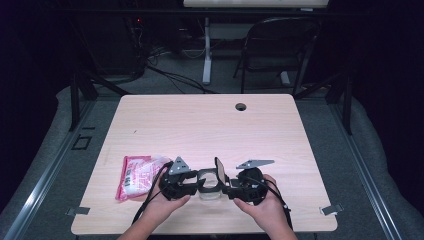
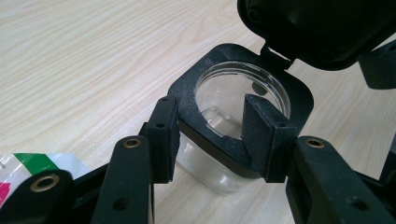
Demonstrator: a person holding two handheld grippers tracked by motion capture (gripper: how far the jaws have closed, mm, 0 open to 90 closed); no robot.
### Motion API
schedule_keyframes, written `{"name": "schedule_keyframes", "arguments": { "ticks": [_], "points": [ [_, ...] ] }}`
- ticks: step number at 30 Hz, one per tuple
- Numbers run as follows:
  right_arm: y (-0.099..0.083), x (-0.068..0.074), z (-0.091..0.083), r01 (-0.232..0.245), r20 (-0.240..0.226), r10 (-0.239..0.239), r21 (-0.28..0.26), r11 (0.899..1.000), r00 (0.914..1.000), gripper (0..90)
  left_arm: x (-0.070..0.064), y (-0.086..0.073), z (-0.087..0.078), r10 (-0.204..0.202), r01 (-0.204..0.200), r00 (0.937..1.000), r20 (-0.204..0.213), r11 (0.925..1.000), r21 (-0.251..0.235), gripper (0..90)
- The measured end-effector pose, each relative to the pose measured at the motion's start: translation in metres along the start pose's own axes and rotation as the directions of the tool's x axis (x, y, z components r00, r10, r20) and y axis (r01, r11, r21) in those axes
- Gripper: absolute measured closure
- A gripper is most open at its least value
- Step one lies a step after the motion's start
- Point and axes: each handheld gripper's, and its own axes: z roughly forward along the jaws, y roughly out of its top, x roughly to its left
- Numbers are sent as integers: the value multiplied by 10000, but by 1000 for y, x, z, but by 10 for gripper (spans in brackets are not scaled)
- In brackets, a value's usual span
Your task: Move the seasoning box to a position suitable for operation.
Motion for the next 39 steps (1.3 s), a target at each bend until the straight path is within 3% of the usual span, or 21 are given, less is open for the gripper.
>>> {"name": "schedule_keyframes", "arguments": {
  "ticks": [15,25,33,37,39],
  "points": [
    [-2,-10,-9,-239,-54,240,96,9997,9997,576,0,0,0,-12,12,10000,16,10000,7,569],
    [-2,-1,4,-12,82,13,-66,10000,10000,547,-1,0,1,-50,50,10000,-11,10000,-1,585],
    [-3,2,14,267,164,-263,-196,9995,9995,629,3,2,-7,-114,114,9999,-2,9997,-214,564],
    [-3,0,13,343,232,-335,-347,9988,9992,671,6,1,-11,-179,172,9995,-263,9994,-289,564],
    [-2,0,14,414,244,-406,-338,9986,9989,697,8,1,-14,-241,237,9996,-138,9994,-270,564]
  ]
}}
